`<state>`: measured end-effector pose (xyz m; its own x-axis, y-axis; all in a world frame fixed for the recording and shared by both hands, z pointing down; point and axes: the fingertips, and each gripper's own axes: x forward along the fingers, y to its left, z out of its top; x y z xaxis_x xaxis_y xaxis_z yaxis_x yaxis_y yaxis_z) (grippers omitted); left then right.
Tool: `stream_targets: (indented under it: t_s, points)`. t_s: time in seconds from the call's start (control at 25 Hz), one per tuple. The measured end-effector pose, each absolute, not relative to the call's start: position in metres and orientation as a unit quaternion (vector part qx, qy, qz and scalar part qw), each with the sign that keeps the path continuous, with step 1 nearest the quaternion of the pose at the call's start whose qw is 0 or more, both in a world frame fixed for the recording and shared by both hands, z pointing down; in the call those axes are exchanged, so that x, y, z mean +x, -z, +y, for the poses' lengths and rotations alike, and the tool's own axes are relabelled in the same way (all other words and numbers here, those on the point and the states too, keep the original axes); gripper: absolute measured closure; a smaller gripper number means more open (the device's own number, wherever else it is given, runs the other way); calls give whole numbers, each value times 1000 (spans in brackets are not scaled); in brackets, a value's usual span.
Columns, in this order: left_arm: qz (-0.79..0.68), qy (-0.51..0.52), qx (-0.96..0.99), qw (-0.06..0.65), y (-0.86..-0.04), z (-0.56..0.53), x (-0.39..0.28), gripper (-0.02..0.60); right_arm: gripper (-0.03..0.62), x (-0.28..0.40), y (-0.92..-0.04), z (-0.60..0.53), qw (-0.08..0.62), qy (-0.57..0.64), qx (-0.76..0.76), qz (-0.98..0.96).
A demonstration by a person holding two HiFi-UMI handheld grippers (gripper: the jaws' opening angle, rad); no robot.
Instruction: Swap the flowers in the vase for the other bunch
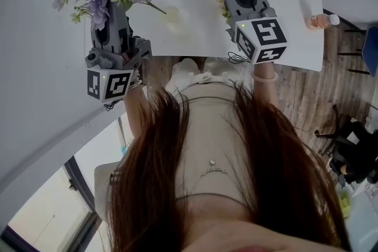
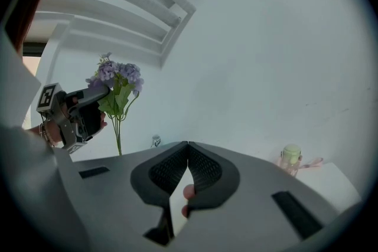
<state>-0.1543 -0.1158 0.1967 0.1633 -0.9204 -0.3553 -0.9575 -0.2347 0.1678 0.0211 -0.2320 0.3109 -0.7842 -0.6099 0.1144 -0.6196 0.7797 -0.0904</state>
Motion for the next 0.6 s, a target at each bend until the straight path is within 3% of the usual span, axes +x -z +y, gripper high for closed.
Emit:
stream_targets:
  t_s: [0.6]
  points:
    - [608, -180, -773, 35, -210, -117, -170, 548, 566, 9, -332, -229, 39, -76, 343, -935]
